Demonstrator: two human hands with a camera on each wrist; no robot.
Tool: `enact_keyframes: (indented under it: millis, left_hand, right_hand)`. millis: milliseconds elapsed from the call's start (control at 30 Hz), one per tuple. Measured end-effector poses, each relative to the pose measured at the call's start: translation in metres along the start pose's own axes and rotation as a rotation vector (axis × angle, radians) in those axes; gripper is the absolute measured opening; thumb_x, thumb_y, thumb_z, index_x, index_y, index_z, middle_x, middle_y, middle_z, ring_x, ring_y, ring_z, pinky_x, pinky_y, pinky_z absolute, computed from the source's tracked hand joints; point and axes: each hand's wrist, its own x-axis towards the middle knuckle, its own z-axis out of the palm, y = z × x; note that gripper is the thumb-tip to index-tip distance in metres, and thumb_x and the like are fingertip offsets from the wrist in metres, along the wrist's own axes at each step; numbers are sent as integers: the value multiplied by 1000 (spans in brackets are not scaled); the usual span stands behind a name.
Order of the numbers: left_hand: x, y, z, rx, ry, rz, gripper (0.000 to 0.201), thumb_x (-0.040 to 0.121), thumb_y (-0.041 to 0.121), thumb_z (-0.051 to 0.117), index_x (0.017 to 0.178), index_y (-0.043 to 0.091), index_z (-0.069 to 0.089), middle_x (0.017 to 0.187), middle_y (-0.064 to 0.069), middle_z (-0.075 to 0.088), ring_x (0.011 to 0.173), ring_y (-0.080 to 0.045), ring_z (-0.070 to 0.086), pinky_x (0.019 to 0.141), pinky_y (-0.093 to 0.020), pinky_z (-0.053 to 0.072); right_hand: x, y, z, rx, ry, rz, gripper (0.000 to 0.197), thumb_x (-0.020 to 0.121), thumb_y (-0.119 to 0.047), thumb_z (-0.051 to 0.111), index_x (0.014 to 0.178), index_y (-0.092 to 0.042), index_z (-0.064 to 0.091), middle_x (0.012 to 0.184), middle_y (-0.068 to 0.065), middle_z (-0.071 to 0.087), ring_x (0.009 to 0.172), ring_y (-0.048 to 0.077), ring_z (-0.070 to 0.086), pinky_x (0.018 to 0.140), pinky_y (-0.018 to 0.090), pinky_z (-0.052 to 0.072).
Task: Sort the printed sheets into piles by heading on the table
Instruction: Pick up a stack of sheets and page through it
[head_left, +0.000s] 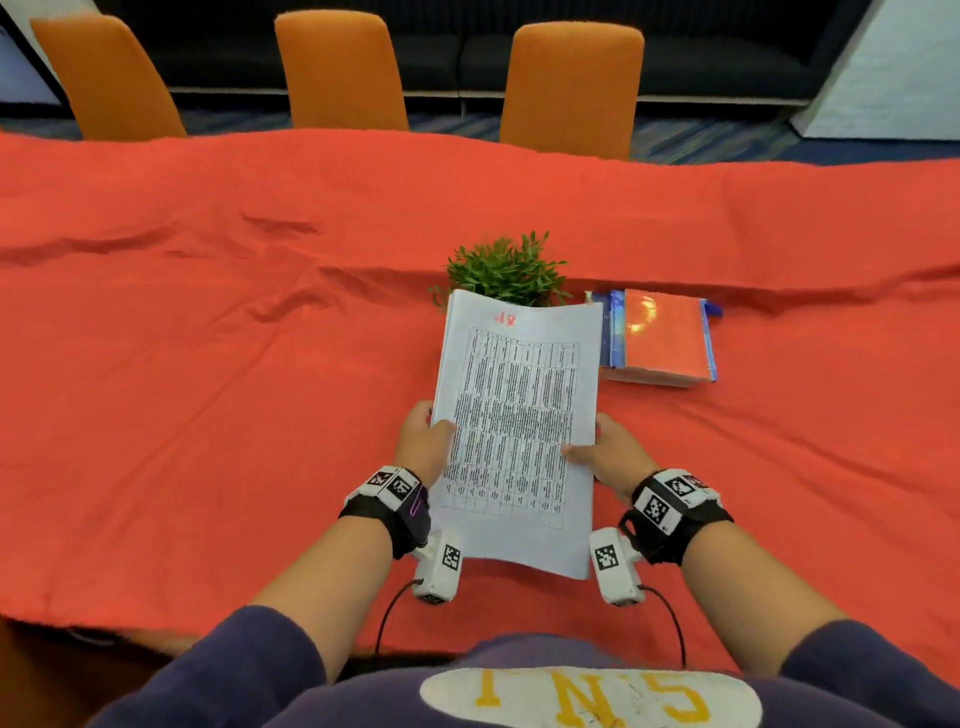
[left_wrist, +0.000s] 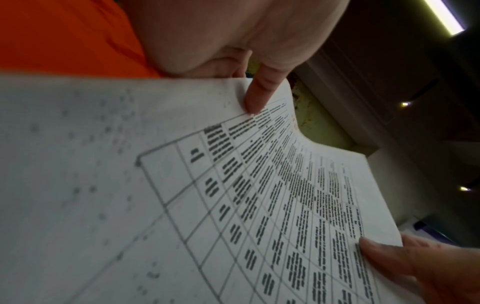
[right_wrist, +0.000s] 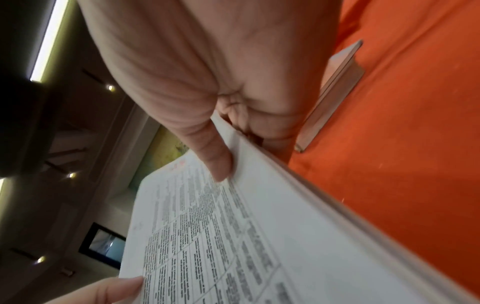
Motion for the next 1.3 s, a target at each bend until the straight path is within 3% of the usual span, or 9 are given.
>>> enact_keyframes:
  millis: [133,333,433,600,733,867,1133,1200,1300]
  left_hand:
    - [-17,20,67,-6,-1,71,20,89,-1,47,104,10,54,83,1,59,69,-16,52,53,-20,40]
    - [-45,33,118,-142,35,218,38,80,3,43,113,15,58,98,2,66,81,-10,59,71,-24,47]
    - [-53,34,120,-218,40,249,41,79,-7,44,111,15,57,101,3,66,90,-7,61,77,-20,48]
    - [-59,30,118,-262,16,235,47,67,7,55,114,9,59,99,-2,68,90,-14,62,82,-32,50]
    - [-58,32,122,-275,32,201,39,70,12,57,108,10,62,100,-7,70,95,-22,64,87,-40,50]
    - [-52,36,114,-296,30,190,31,69,10,57,99,15,64,96,-3,71,95,-24,65,87,-40,51]
    - [-53,25,116,-285,-53,166,23,89,3,61,105,19,66,101,7,71,96,-8,66,91,-31,49]
    - [-50,33,112,-290,-55,182,24,89,2,61,103,22,65,99,10,70,94,-5,66,90,-29,48]
    - [-45,50,100,-340,-6,215,25,89,0,60,106,18,65,100,9,70,95,-8,66,91,-31,49]
  right_hand:
    - [-16,9,-62,64,50,-65,39,81,12,61,102,-20,56,104,5,68,96,22,66,92,43,52]
    - [-32,21,-107,89,134,-234,33,85,10,58,102,-17,62,103,2,70,95,18,65,91,33,51]
    - [-34,31,-113,98,155,-278,27,84,8,61,104,-10,65,97,-2,71,93,14,65,90,31,51]
    - [-33,39,-105,206,129,-241,31,77,6,70,100,-15,68,84,-14,74,79,1,69,79,25,52]
    - [-30,33,-97,314,149,-241,23,82,1,68,98,-15,68,95,-3,72,84,8,69,84,30,53]
    - [-27,33,-100,316,134,-258,22,82,-3,70,96,-21,70,98,-6,73,91,11,70,84,30,53]
    - [-18,66,-94,297,83,-123,27,75,0,75,96,-17,72,91,-7,76,93,16,70,94,38,52]
    - [-17,69,-100,339,65,-98,30,67,-11,82,94,-17,73,94,-3,76,96,20,70,94,38,51]
    - [-15,69,-111,392,65,-63,65,34,-47,93,85,-14,73,90,5,76,86,24,69,81,36,55]
